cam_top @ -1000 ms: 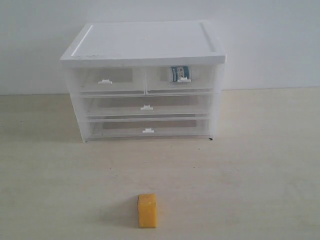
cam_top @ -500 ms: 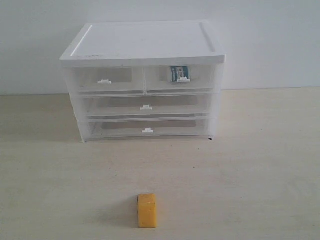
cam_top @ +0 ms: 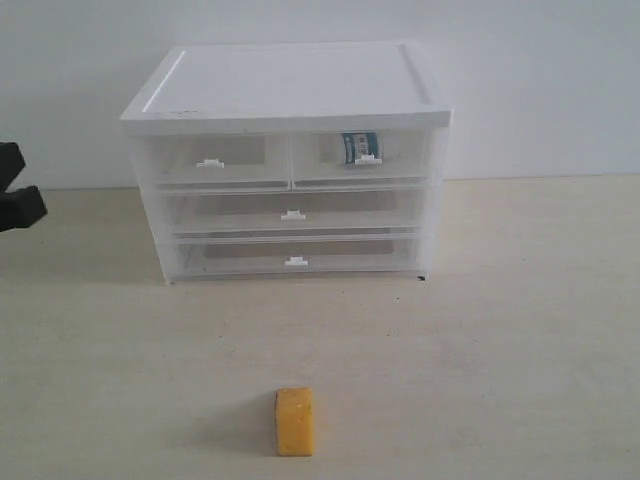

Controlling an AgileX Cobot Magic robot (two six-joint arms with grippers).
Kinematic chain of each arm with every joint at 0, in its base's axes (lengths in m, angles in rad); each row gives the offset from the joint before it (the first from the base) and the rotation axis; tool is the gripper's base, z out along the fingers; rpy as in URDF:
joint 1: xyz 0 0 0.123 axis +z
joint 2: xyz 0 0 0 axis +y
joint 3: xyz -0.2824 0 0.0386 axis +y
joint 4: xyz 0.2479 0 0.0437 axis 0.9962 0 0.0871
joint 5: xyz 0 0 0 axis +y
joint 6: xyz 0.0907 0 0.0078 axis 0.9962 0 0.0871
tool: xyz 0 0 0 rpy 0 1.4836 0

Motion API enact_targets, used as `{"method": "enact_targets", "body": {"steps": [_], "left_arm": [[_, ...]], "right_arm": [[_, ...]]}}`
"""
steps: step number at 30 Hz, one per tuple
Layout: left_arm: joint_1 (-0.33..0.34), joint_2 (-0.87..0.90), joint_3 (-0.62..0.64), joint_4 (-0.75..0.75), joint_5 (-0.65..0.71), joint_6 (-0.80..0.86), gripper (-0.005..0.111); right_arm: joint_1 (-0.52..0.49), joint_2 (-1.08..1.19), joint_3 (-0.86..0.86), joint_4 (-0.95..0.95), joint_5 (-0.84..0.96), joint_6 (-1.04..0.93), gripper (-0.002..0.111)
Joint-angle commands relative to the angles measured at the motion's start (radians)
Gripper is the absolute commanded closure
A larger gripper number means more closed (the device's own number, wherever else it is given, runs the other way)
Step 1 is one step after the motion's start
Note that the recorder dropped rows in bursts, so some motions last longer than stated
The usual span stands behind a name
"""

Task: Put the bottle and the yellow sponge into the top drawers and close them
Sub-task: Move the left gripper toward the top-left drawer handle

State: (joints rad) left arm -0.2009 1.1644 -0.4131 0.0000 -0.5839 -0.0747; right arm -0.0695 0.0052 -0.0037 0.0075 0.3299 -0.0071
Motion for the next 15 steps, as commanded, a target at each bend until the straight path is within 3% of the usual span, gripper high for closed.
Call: {"method": "enact_targets", "body": {"steps": [1,10,15], "left_arm": [[-0.100,0.086,0.003,-0.175,-0.104,0.139,0.102],[-0.314,0.295,0.003,-0.311,-0.371,0.211,0.102],[-0.356,0.400,-0.030,-0.333,-0.395,0.204,0.102]], "right_arm": [[0.002,-0.005,0.004,0.003,-0.009,0.000,0.108],[0.002,-0.005,0.004,0.003,-0.009,0.000,0.108],[0.002,-0.005,0.004,0.003,-0.009,0.000,0.108]]}}
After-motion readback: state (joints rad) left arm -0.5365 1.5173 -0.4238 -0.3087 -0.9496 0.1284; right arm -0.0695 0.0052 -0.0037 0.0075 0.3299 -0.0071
